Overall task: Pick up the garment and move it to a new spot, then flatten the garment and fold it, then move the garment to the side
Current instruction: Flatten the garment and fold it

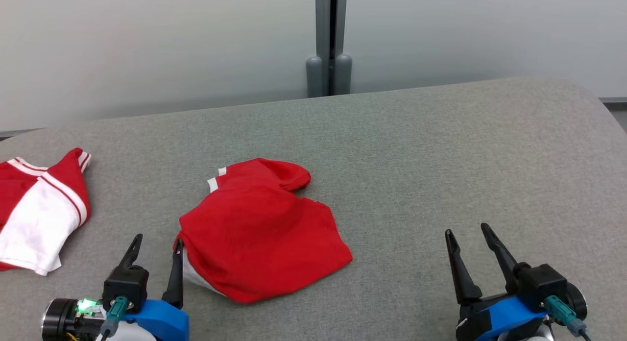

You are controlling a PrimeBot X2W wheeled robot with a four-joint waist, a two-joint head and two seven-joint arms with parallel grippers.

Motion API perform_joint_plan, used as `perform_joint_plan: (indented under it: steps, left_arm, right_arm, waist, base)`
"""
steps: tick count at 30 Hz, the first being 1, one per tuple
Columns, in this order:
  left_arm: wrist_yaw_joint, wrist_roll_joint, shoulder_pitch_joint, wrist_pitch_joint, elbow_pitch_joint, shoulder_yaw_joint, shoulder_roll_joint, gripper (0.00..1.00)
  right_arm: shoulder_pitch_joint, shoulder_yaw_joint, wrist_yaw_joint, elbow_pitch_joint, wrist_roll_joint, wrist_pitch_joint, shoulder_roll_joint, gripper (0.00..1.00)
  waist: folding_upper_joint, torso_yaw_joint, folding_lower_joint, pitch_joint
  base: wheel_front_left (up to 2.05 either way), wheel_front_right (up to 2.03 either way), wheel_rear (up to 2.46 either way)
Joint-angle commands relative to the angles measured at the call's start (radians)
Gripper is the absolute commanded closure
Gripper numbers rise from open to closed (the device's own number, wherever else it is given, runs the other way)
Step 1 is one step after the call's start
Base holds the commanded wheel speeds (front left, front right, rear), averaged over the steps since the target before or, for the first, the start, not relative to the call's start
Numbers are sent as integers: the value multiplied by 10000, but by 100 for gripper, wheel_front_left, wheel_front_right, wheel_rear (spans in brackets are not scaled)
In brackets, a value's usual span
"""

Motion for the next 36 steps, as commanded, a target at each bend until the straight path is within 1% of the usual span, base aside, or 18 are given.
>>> perform_joint_plan:
  steps: [1,6,9,10,11,14,18,21,24,25,26,27,28,29,30,31,32,36]
  left_arm:
    - [131,157,-42,-181,-183,40,85,0]
    - [317,378,20,-159,-591,-146,70,0]
    - [419,327,89,-411,-872,-108,-93,0]
    - [419,327,89,-411,-872,-108,-93,0]
    - [440,316,105,-478,-936,-103,-150,0]
    - [516,180,122,-666,-1022,-69,-460,0]
    - [548,23,33,-941,-1028,-9,-944,0]
    - [457,-16,-54,-1087,-952,-12,-1204,0]
    - [401,49,-87,-1178,-860,-53,-1344,0]
    - [380,67,-83,-1186,-833,-54,-1366,0]
    - [364,77,-76,-1206,-813,-46,-1388,0]
    - [368,83,-63,-1233,-802,-27,-1413,0]
    - [368,90,-50,-1254,-786,-1,-1428,0]
    - [362,97,-39,-1274,-776,28,-1441,0]
    - [355,101,-31,-1266,-773,54,-1459,0]
    - [349,103,-30,-1279,-775,82,-1475,0]
    - [350,112,-23,-1275,-777,116,-1479,0]
    - [309,173,-7,-1316,-784,201,-1493,0]
  right_arm:
    - [48,160,1,59,-134,-45,-33,0]
    - [-299,902,1,467,-233,-42,-35,0]
    - [-698,1603,1,1271,-408,-39,-31,0]
    - [-698,1603,1,1271,-408,-39,-31,0]
    - [-918,1848,1,1595,-435,-14,-31,0]
    - [-1576,2455,1,2572,-592,193,-38,0]
    - [-2377,2949,1,3931,-712,529,-39,0]
    - [-2817,3100,1,4706,-506,759,-43,0]
    - [-3081,3311,1,5182,-166,788,-40,0]
    - [-3141,3364,1,5294,-63,796,-40,4]
    - [-3198,3423,1,5385,32,787,-40,11]
    - [-3233,3510,1,5465,157,760,-40,22]
    - [-3260,3569,1,5551,308,746,-40,44]
    - [-3301,3640,1,5621,422,746,-40,57]
    - [-3348,3709,1,5683,486,719,-40,65]
    - [-3391,3757,1,5683,509,603,-38,77]
    - [-3419,3752,1,5677,586,504,-38,100]
    - [-3492,3742,1,5375,927,173,-38,100]
  waist:
    - [0,189,1,-39]
    - [0,705,1,-49]
    - [0,1018,1,43]
    - [0,1018,1,43]
    - [0,1129,1,91]
    - [0,1449,1,216]
    - [0,1845,1,359]
    - [0,2063,1,434]
    - [0,2157,1,453]
    - [0,2171,1,452]
    - [0,2175,1,448]
    - [0,2174,1,442]
    - [0,2164,1,439]
    - [0,2149,1,438]
    - [0,2126,1,440]
    - [0,2096,1,445]
    - [0,2055,1,454]
    - [0,1857,1,472]
  base:
    - [0,0,0]
    - [0,0,0]
    - [0,0,0]
    - [0,0,0]
    - [0,0,0]
    - [0,0,0]
    - [0,0,0]
    - [0,0,0]
    - [0,0,0]
    - [0,0,0]
    - [0,0,0]
    - [0,0,0]
    - [0,0,0]
    - [0,0,0]
    - [0,0,0]
    - [0,0,0]
    - [0,0,0]
    - [0,0,0]
